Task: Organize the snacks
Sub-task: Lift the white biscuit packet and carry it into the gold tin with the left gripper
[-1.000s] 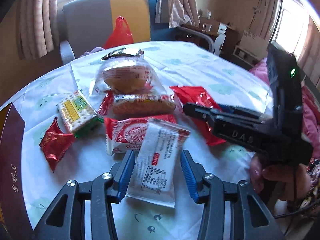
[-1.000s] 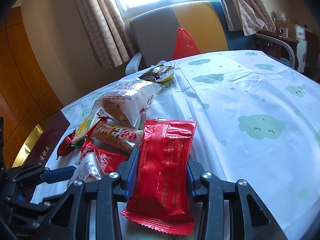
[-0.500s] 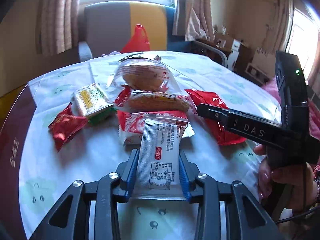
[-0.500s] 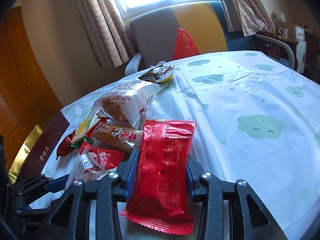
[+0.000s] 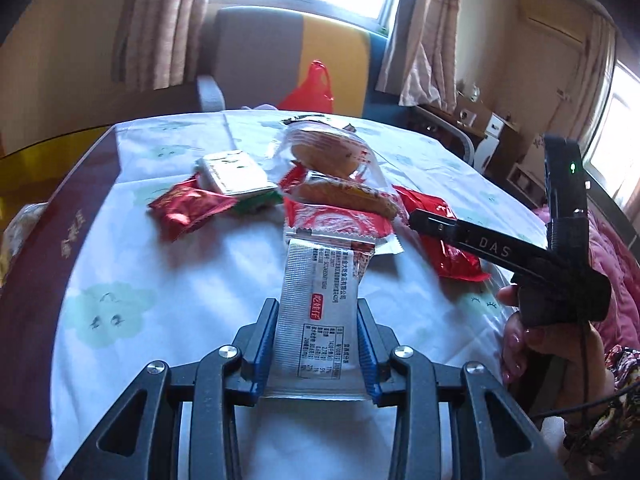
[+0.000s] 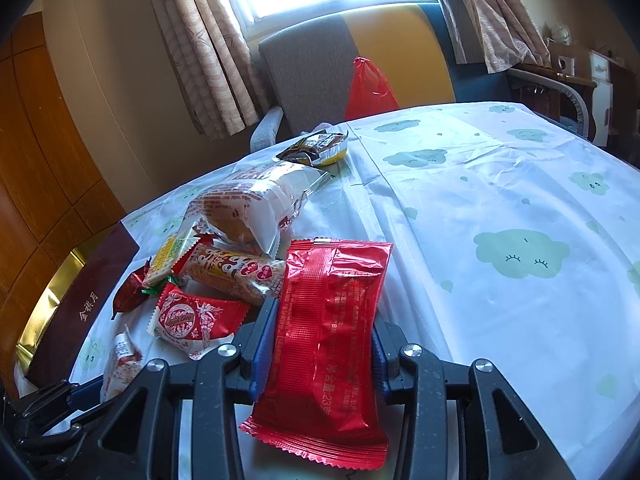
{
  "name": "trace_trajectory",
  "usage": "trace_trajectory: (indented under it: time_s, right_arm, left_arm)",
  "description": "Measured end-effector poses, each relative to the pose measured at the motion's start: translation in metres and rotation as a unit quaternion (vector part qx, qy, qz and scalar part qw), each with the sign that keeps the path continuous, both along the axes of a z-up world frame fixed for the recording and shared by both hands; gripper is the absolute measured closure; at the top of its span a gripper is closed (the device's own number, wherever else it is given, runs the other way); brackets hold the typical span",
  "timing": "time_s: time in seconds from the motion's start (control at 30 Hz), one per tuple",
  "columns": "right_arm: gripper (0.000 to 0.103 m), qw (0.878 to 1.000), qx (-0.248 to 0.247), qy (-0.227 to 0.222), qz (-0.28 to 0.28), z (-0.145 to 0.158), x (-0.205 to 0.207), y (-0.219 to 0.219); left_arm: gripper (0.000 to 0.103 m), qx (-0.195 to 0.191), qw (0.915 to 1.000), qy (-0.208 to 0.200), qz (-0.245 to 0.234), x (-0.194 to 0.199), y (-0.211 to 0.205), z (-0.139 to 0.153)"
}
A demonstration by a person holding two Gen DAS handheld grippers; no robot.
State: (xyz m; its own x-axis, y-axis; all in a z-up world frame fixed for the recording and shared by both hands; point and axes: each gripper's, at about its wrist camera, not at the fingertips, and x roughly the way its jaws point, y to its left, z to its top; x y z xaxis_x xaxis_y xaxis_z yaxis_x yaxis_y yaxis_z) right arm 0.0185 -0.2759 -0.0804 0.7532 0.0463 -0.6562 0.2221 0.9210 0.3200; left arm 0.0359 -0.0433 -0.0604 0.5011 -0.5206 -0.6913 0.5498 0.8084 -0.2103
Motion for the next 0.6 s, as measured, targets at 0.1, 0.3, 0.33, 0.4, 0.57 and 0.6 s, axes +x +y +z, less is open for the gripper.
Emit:
trace_trajectory:
  time_s: [0.1, 0.3, 0.33, 0.4, 0.57, 0.6]
  right_arm:
    - [0.062, 1.0, -0.003, 0.001, 0.0, 0.0, 0.0, 0.001]
    - [0.062, 1.0, -0.009, 0.002, -0.001, 0.001, 0.0, 0.002]
    - [0.062, 1.0, -0.01, 0.002, -0.002, 0.001, 0.0, 0.003]
    - [0.062, 1.0, -0.012, 0.003, -0.002, 0.001, 0.0, 0.003]
    - [0.062, 1.0, -0.013, 0.004, -0.002, 0.0, 0.001, 0.003]
    - [0.062, 1.0, -0.013, 0.004, -0.002, 0.0, 0.001, 0.003]
  left_arm:
    - [0.066, -0.007, 0.9999, -0.006, 0.006, -0.003, 0.008, 0.005]
    - [0.066, -0.032, 0.9991, -0.019, 0.023, -0.007, 0.025, 0.026]
    - [0.066, -0.037, 0.9987, -0.021, 0.026, -0.007, 0.028, 0.03]
    - [0.066, -0.042, 0.9982, -0.024, 0.035, -0.003, 0.036, 0.036]
    - [0.066, -0.041, 0.9962, -0.036, 0.068, 0.005, 0.063, 0.045]
    - [0.066, -0.041, 0.9954, -0.039, 0.077, 0.006, 0.071, 0.048]
